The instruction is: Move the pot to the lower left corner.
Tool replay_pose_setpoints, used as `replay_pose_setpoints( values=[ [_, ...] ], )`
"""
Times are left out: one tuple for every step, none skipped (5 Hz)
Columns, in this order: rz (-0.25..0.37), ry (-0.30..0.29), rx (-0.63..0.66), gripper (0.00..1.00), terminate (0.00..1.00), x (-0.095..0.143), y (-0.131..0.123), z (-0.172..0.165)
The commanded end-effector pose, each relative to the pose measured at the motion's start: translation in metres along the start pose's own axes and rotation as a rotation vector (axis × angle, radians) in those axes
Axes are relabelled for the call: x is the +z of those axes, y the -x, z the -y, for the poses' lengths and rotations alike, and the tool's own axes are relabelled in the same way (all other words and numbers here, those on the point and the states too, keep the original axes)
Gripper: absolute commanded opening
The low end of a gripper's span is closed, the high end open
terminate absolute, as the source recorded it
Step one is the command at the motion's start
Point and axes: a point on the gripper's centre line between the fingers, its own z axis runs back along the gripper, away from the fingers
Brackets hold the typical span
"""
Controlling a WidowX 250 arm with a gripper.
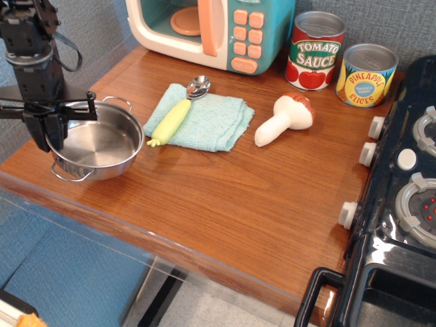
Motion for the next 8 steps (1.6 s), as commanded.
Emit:
replay_pose_setpoints(
  values=[
    [-0.009,-0.060,0.074,0.00,0.00,-0.008,-0.008,-0.028],
    [-0.016,-0.071,0.077,0.00,0.00,-0.015,-0.014,-0.034],
    [-0.004,-0.074,0.082,0.00,0.00,-0.015,-0.018,-0.034],
    [0.027,-0.083,0.068,1.00,0.00,-0.010,-0.024,-0.033],
    [0.071,-0.103,0.040,1.00,0.00,0.003,-0.033,-0.029],
    [0.127,-0.103,0.022,1.00,0.00,0.019,-0.036,-0.025],
    [0.170,-0.075,-0.049,1.00,0.00,0.036,-0.033,-0.017],
    [0.194,-0.028,-0.202,1.00,0.00,0.050,-0.036,-0.002]
  ],
)
